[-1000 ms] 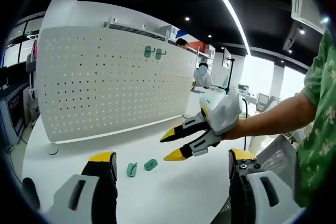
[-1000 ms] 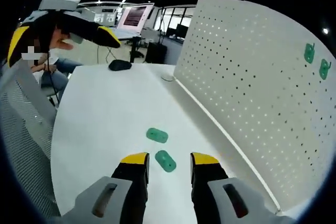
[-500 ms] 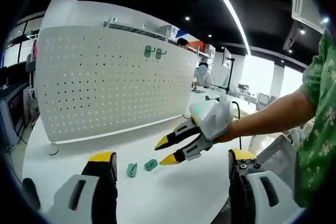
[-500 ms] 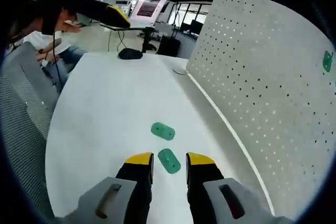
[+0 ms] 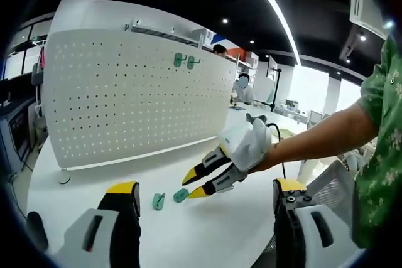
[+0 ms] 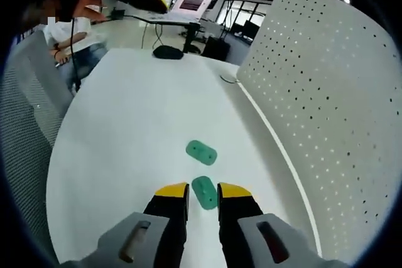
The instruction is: Insert the hook assembly into the mounting plate slot until the hook locks in place.
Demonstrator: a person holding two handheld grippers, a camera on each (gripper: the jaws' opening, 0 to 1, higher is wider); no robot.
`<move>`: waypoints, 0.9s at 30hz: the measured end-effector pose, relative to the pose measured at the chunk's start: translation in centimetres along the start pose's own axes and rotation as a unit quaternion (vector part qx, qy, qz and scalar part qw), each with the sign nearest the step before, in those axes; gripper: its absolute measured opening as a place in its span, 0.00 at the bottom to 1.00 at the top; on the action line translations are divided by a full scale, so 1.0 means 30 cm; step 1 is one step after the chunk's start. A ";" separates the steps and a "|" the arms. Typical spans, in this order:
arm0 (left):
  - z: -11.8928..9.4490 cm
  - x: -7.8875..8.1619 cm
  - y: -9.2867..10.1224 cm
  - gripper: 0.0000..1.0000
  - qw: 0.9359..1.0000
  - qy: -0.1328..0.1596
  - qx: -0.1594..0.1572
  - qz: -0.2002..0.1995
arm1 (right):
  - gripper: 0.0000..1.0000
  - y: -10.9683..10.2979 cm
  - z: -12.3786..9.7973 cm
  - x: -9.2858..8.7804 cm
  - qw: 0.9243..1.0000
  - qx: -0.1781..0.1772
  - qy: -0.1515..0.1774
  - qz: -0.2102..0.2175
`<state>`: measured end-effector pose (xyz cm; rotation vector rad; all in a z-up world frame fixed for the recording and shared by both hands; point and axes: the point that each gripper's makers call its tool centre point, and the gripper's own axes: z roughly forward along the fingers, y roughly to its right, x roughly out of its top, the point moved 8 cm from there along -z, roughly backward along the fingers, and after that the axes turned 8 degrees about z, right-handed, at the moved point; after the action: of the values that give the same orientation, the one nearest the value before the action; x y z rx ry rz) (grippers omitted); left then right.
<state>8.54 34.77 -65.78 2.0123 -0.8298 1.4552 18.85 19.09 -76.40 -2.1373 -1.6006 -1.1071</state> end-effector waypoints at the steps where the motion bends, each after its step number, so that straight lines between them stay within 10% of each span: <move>1: -0.001 0.001 0.000 0.90 1.000 0.000 0.000 0.000 | 0.16 0.001 0.003 -0.001 1.000 0.001 -0.001 0.000; 27: 0.000 -0.006 -0.009 0.89 1.000 -0.005 0.001 -0.002 | 0.09 0.016 0.063 -0.027 1.000 0.018 -0.007 -0.002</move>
<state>8.69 34.97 -65.96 2.0233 -0.8279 1.4462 19.97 19.48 -78.15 -2.1247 -1.6202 -1.0576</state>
